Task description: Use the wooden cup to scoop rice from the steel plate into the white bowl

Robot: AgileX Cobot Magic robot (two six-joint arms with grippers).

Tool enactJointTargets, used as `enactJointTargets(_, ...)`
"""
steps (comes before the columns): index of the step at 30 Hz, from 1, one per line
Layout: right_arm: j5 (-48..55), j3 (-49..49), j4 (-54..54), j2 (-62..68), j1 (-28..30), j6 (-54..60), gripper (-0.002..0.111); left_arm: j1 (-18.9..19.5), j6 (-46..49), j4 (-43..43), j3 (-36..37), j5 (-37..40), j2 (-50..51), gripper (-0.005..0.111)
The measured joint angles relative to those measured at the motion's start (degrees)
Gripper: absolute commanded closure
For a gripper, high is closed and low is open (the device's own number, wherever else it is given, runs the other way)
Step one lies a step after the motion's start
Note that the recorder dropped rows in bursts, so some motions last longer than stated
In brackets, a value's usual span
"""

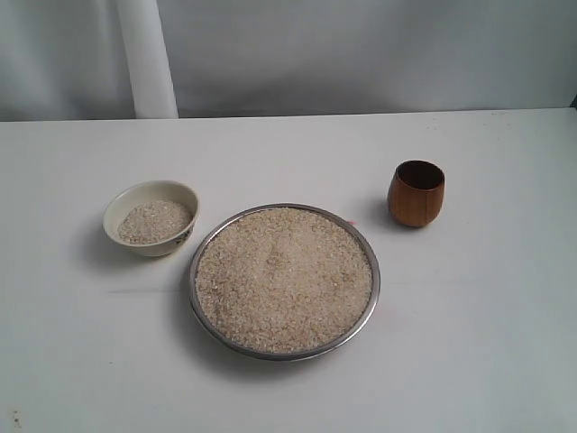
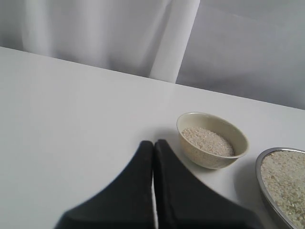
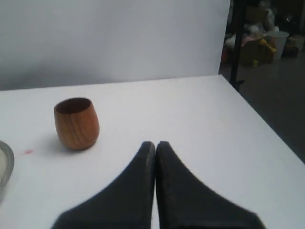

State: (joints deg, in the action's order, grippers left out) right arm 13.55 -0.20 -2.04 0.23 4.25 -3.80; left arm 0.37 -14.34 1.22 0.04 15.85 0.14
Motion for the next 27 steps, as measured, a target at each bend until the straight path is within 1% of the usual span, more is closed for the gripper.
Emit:
enactJointTargets(2, -3.86, 0.0, 0.0, 0.0, 0.0, -0.53, 0.108, 0.0, 0.0, 0.0, 0.0, 0.0, 0.0, 0.107)
enactJointTargets(5, -12.35, 0.0, 1.03, 0.0, 0.0, -0.87, 0.108, 0.0, 0.0, 0.0, 0.0, 0.0, 0.0, 0.107)
enactJointTargets(10, -28.31, 0.0, 6.7, 0.0, 0.0, -0.87, 0.108, 0.0, 0.0, 0.0, 0.0, 0.0, 0.0, 0.107)
enactJointTargets(13, -34.49, 0.0, 8.05, 0.0, 0.0, -1.12, 0.108, 0.0, 0.0, 0.0, 0.0, 0.0, 0.0, 0.107)
enactJointTargets(16, -36.67, 0.0, 8.05, 0.0, 0.0, -1.12, 0.108, 0.0, 0.0, 0.0, 0.0, 0.0, 0.0, 0.107)
enactJointTargets(27, -37.27, 0.0, 7.94, 0.0, 0.0, -1.12, 0.108, 0.0, 0.0, 0.0, 0.0, 0.0, 0.0, 0.107)
